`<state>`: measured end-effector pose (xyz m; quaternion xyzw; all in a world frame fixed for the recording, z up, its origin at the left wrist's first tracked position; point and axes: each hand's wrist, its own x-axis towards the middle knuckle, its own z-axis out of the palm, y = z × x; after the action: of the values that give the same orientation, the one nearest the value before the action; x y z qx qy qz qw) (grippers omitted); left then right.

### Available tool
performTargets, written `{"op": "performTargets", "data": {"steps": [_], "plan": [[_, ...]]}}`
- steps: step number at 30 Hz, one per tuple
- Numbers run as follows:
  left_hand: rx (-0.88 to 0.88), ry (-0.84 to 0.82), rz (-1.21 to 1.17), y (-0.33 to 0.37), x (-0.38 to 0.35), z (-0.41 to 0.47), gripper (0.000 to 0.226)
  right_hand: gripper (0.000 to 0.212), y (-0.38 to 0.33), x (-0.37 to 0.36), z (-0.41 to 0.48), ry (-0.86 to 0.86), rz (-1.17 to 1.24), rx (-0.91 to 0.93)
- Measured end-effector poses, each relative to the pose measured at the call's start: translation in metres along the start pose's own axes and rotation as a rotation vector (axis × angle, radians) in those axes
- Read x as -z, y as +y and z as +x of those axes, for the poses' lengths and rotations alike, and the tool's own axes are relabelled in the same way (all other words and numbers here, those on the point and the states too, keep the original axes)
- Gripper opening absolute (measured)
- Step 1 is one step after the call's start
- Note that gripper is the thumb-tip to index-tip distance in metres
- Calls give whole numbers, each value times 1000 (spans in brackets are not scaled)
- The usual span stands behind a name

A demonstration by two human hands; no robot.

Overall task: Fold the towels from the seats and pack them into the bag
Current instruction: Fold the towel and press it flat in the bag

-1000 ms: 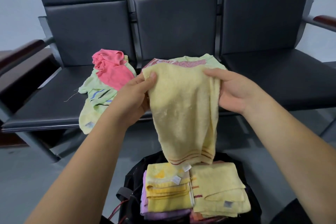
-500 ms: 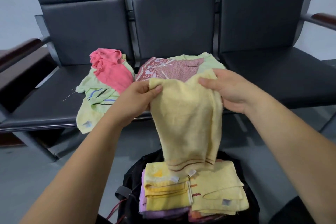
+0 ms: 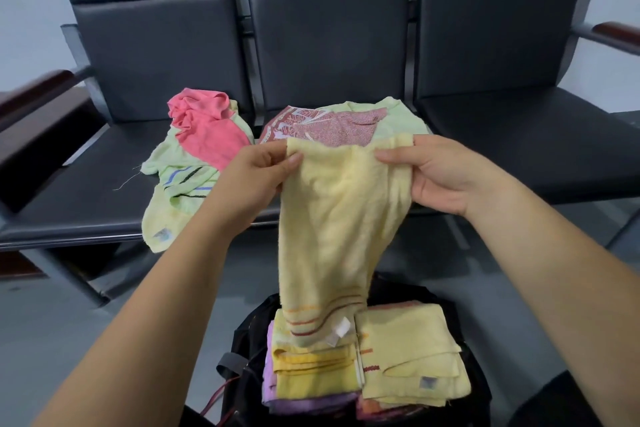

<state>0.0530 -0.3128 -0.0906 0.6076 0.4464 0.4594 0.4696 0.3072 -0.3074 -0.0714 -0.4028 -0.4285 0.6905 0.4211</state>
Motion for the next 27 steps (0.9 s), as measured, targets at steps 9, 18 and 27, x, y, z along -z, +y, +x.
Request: {"op": "performTargets", "data": {"steps": [9, 18, 27], "plan": [[172, 135, -123, 4, -1, -1, 26, 44, -5, -5, -1, 22, 128, 70], [218, 161, 92, -5, -30, -3, 49, 25, 6, -19, -1, 84, 45, 102], [12, -331, 14, -11, -20, -2, 71, 27, 4, -15, -23, -294, -343, -61]]}}
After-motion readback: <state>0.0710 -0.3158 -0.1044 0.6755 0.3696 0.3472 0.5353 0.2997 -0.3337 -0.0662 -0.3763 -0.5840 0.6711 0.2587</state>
